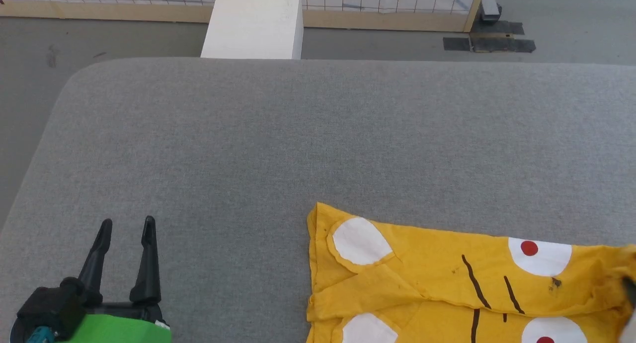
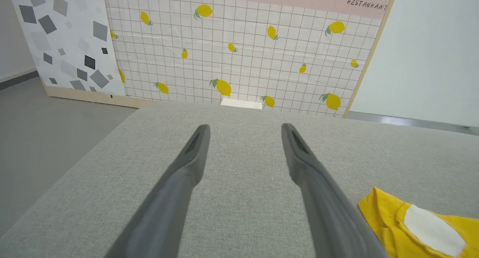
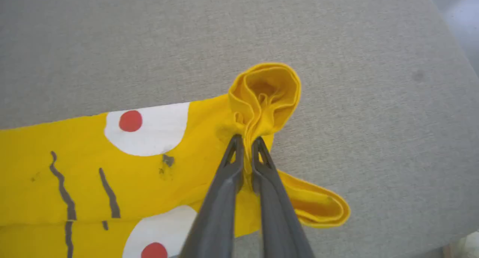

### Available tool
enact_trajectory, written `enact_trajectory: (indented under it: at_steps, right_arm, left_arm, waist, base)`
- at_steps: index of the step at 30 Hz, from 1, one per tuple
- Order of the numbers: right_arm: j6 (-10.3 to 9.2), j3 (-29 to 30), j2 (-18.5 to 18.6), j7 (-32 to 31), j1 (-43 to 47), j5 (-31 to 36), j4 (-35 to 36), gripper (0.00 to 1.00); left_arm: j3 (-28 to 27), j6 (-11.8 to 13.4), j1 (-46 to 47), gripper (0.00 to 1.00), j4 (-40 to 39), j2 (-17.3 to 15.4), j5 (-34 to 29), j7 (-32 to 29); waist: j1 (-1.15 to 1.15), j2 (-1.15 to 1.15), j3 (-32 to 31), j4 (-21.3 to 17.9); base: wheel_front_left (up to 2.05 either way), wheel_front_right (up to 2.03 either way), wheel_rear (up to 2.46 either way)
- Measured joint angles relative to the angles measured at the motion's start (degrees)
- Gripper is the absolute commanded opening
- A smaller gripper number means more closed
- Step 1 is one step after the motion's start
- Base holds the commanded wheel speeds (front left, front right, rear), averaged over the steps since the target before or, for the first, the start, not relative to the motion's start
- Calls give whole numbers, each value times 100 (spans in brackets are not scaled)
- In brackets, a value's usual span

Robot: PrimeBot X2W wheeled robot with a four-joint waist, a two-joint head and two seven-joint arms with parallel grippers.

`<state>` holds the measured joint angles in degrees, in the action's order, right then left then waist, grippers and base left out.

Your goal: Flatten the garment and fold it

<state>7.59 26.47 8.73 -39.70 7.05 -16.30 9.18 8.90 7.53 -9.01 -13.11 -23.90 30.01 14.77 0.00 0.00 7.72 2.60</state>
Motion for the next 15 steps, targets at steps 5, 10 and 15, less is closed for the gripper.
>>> enact_trajectory:
  at_steps: [5, 10, 15]
  right_arm:
    - [-2, -857, -123, -907, 258, -781, 739, 0]
    - [-2, -1552, -222, -1126, 215, -1069, 1194, 0]
    - [-1, -2304, -298, -1112, -208, -1177, 1226, 0]
  left_arm:
    - [36, 0, -46, 100, 30, 49, 38, 0]
    - [74, -44, -46, 100, 46, 91, 47, 1]
    - [82, -87, -37, 100, 115, 153, 79, 1]
  waist:
    - [0, 0, -120, -6]
    - [0, 0, -131, 65]
    - [0, 0, -75, 200]
  base:
    - [0, 0, 0]
    - [0, 0, 0]
    - [0, 0, 0]
